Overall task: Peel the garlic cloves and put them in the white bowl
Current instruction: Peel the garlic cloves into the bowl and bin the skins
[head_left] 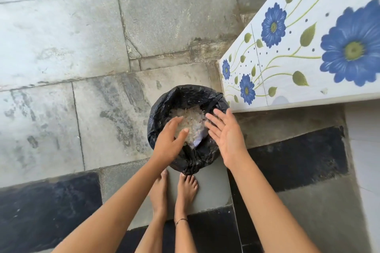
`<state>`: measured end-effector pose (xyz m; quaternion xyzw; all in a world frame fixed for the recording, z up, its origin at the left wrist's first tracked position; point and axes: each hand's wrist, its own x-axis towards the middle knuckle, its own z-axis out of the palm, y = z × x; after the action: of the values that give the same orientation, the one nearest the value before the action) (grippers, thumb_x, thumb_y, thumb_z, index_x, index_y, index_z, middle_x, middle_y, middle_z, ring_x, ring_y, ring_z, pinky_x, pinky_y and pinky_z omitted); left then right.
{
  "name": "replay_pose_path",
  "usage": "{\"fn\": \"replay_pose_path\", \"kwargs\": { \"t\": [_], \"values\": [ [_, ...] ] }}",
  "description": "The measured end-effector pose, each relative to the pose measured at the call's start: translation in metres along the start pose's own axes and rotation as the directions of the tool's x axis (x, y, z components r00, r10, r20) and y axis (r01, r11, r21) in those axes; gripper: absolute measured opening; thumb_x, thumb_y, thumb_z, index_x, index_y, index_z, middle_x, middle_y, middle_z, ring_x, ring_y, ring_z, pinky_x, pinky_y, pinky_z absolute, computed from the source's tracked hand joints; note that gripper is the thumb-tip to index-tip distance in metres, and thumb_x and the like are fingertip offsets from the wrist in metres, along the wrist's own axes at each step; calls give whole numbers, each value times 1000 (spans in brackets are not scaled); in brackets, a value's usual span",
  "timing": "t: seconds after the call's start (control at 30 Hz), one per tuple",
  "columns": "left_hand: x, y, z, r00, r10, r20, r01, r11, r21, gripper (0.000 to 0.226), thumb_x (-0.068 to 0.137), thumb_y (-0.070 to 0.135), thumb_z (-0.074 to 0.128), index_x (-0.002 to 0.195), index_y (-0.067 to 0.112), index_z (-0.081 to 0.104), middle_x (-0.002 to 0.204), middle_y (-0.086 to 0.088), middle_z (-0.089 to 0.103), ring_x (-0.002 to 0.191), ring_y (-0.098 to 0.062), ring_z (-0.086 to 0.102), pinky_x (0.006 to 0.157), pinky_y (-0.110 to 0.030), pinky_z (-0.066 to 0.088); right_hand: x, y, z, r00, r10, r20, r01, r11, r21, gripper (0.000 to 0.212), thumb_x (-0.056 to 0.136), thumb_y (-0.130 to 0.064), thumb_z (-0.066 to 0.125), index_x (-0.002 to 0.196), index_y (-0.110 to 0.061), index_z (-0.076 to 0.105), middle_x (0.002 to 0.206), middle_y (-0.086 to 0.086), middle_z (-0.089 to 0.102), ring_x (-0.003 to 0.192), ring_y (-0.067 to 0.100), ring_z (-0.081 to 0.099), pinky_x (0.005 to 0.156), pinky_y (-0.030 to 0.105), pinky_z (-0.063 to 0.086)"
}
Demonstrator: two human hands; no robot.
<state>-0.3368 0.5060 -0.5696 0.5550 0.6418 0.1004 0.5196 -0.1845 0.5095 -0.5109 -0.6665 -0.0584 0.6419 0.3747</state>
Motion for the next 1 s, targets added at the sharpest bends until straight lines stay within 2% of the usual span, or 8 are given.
{"fn": "replay_pose_path", "kwargs": {
  "t": [0.03,0.1,0.17,0.33,0.5,0.8,0.9,1.0],
  "values": [
    [-13,15,-17,999,31,-23,-30,999,22,44,98,28,49,140,20,42,144,3,42,121,-7,45,91,-17,29,-15,-9,1,994,-88,-63,73,974,-216,42,101,-40,35,134,-18,47,135,1,54,116,12,52,101,28,35],
    [-38,46,-50,994,67,-83,-62,996,66,45,96,27,53,139,21,41,140,5,46,104,-6,54,85,-22,35,-47,-23,-2,951,-299,-80,191,772,-607,41,98,-33,47,137,-19,46,138,-3,50,123,11,48,102,28,36],
    [-64,81,-74,983,152,-105,-137,981,134,47,94,25,55,139,20,42,139,4,48,113,-14,54,86,-23,37,-86,-34,-2,905,-424,-12,251,558,-791,46,96,-31,50,140,-18,43,142,-2,48,130,15,43,105,30,33],
    [-162,198,-137,930,352,-104,-317,914,254,49,92,26,57,138,18,43,140,0,46,125,-19,47,101,-35,37,-230,-89,13,749,-660,49,402,395,-826,44,94,-22,53,136,-10,49,136,6,54,125,22,50,101,35,39],
    [-270,283,-165,846,531,-54,-494,817,296,48,91,22,58,137,16,45,136,-2,51,125,-22,46,102,-34,33,-376,-117,3,435,-900,-22,480,252,-840,40,85,-18,55,122,-4,59,118,11,65,106,24,60,89,34,48],
    [-426,363,-96,501,852,149,-849,451,276,51,86,39,48,131,15,51,130,-2,57,119,-23,53,98,-38,42,-564,-61,-114,-16,-948,-319,323,297,-899,39,88,-23,52,119,-2,62,115,11,67,104,25,63,90,33,45],
    [-468,382,-44,404,883,239,-904,346,250,48,85,34,52,130,16,52,129,-3,57,117,-26,55,96,-41,46,-608,-26,-171,-85,-891,-446,248,415,-875,40,89,-27,49,116,-2,64,111,13,68,97,28,65,83,34,48],
    [-507,401,10,337,883,328,-935,275,223,43,88,28,57,129,19,51,130,0,56,115,-24,55,94,-39,45,-640,10,-227,-81,-851,-519,174,501,-848,44,87,-29,48,117,-1,63,111,14,68,98,30,64,83,37,51]
  ]
}}
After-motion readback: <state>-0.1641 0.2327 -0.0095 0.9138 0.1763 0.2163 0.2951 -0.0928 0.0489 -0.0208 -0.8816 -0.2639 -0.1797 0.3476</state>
